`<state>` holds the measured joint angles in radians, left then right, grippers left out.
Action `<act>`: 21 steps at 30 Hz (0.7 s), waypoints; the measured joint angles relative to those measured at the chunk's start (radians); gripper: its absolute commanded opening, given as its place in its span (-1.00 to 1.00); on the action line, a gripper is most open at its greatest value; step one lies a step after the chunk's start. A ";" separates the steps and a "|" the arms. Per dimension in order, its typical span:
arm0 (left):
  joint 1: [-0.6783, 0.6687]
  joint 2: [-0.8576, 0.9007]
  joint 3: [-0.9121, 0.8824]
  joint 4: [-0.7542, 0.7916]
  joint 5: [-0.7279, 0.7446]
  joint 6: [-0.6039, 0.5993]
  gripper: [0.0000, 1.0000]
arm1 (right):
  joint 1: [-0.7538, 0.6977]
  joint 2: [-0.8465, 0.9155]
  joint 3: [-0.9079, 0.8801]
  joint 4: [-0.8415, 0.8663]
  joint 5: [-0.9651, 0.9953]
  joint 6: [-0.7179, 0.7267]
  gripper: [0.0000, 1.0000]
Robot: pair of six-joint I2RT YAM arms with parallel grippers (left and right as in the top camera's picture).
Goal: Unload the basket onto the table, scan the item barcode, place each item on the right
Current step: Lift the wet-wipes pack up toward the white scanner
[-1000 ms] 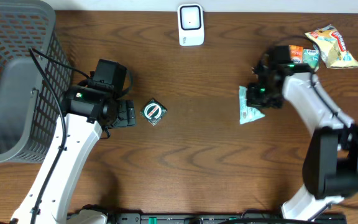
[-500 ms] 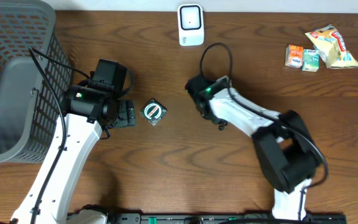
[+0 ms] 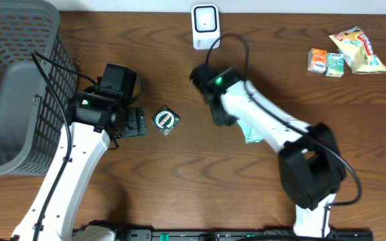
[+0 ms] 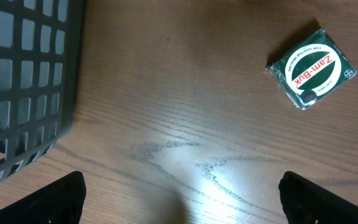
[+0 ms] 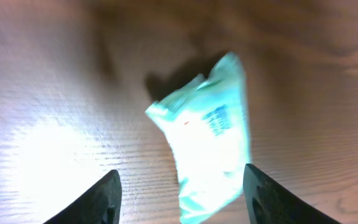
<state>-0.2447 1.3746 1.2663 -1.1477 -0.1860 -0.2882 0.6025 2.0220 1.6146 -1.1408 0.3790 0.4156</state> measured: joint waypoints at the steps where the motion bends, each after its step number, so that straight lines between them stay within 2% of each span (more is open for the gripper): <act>1: 0.000 0.000 0.000 0.000 0.000 0.000 0.95 | -0.017 -0.008 0.028 -0.014 -0.012 -0.010 -0.11; 2: 0.000 0.000 0.000 0.000 0.000 0.000 0.96 | -0.043 -0.018 0.049 -0.016 -0.027 -0.034 -0.29; 3: 0.000 0.000 0.000 0.000 0.000 0.000 0.96 | -0.072 -0.028 0.062 -0.017 -0.044 -0.062 -0.34; 6: 0.000 0.000 0.000 0.000 0.000 0.000 0.95 | -0.149 -0.037 0.066 -0.019 -0.113 -0.138 -0.21; 10: 0.000 0.000 0.000 0.000 0.000 0.000 0.95 | -0.233 -0.037 0.002 -0.005 -0.221 -0.248 -0.21; 17: 0.000 0.000 0.000 0.000 0.000 0.000 0.96 | -0.265 -0.033 -0.193 0.137 -0.306 -0.309 -0.13; 19: 0.000 0.000 0.000 0.000 0.000 0.000 0.95 | -0.265 -0.033 -0.238 0.168 -0.318 -0.316 -0.28; 20: 0.000 0.000 0.000 0.000 0.000 0.000 0.96 | -0.265 -0.033 -0.256 0.185 -0.320 -0.319 -0.46; 21: 0.000 0.000 0.000 0.000 0.000 0.000 0.95 | -0.265 -0.033 -0.267 0.198 -0.320 -0.321 -0.71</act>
<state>-0.2447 1.3746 1.2663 -1.1473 -0.1860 -0.2882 0.3374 1.9892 1.3472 -0.9432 0.0589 0.0948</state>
